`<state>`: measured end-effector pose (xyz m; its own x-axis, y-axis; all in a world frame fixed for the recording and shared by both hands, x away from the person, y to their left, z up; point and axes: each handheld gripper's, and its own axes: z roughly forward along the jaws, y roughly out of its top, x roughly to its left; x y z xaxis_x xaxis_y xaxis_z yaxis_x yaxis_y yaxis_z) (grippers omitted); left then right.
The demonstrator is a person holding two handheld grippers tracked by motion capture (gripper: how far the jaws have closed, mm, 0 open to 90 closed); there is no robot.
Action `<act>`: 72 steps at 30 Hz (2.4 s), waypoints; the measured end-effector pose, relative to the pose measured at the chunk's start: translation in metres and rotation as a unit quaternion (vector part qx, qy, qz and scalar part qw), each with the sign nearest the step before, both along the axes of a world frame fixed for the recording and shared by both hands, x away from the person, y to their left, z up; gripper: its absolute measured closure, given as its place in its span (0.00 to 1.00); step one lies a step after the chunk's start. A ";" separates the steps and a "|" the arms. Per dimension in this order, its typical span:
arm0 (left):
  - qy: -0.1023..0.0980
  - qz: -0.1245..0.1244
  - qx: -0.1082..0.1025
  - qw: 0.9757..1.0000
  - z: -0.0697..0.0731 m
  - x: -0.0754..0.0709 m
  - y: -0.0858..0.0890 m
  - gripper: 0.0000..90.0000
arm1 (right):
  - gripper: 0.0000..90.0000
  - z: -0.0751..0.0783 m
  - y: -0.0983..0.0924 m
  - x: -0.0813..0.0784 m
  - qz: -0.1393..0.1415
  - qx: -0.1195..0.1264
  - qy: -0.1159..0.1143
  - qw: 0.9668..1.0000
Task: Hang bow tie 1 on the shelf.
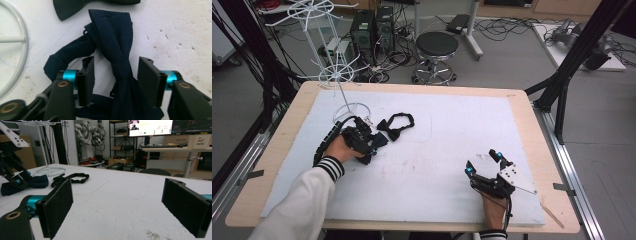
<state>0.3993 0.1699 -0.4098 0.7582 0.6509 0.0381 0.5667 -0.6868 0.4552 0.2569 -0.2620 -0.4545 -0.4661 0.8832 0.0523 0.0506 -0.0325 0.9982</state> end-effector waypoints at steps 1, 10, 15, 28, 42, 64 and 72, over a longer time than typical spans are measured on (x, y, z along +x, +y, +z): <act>-0.001 0.000 0.001 1.000 -0.001 0.000 0.000 0.59 | 0.10 0.000 0.000 0.000 0.000 0.001 0.000 1.000; 0.000 0.000 0.002 1.000 -0.005 -0.001 -0.005 0.82 | 0.10 0.000 0.000 0.000 -0.001 0.000 0.001 1.000; -0.013 0.000 0.014 1.000 -0.003 -0.004 -0.006 0.84 | 0.10 0.000 0.000 0.000 -0.002 0.000 0.001 1.000; -0.029 -0.006 -0.018 0.999 0.006 -0.008 -0.003 0.84 | 0.11 0.000 0.001 -0.001 -0.001 -0.001 -0.001 1.000; -0.078 -0.014 -0.099 0.992 0.034 -0.027 0.010 0.84 | 0.10 0.000 0.001 -0.001 -0.001 -0.001 -0.001 1.000; -0.150 0.017 -0.177 0.973 0.061 -0.051 0.057 0.84 | 0.11 0.000 0.001 0.000 -0.002 -0.004 -0.004 1.000; -0.173 0.029 -0.202 0.964 0.072 -0.056 0.069 0.84 | 0.10 0.000 0.001 0.000 -0.003 -0.003 -0.002 1.000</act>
<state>0.3433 0.2394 -0.3375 0.7071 0.7069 0.0170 0.3650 -0.3855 0.8474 0.2567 -0.2613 -0.4546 -0.4618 0.8858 0.0458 0.0462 -0.0275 0.9986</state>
